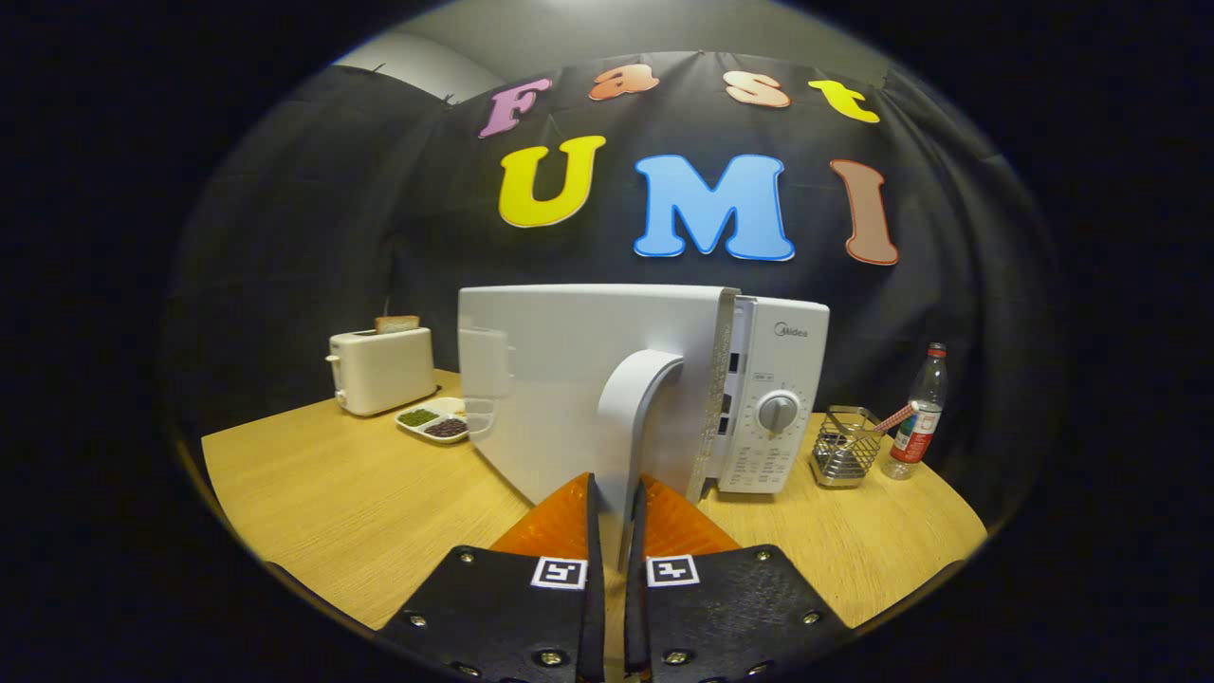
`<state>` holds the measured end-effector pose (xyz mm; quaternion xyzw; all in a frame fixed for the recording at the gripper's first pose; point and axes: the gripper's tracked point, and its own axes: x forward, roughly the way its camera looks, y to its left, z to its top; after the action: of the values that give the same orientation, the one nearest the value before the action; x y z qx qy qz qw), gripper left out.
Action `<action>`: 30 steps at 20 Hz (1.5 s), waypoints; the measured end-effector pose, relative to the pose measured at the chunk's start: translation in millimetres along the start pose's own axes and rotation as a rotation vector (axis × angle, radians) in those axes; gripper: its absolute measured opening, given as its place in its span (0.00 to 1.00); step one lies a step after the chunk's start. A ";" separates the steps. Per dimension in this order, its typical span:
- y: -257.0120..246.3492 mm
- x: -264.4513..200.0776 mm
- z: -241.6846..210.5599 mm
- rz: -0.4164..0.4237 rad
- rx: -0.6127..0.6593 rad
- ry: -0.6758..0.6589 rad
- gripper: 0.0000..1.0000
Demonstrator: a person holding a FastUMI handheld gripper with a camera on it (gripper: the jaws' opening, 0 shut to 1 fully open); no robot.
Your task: Open the microwave, put the food inside, and close the microwave door.
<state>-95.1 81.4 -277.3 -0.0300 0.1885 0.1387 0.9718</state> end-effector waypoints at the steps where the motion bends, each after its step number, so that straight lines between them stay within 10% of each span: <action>1: 16.5 -9.8 -1.1 0.040 0.001 -0.003 0.09; 11: 168.9 -60.6 -5.0 0.159 -0.189 -0.134 0.08; 19: 271.8 -45.4 -11.8 0.319 -0.091 -0.101 0.04; 27: 242.9 -99.4 -4.3 0.520 0.026 -0.066 0.02; 30: 186.6 -115.4 -20.1 0.483 0.063 -0.019 0.52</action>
<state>-257.5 228.5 -253.9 0.0475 0.1850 0.3613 0.9127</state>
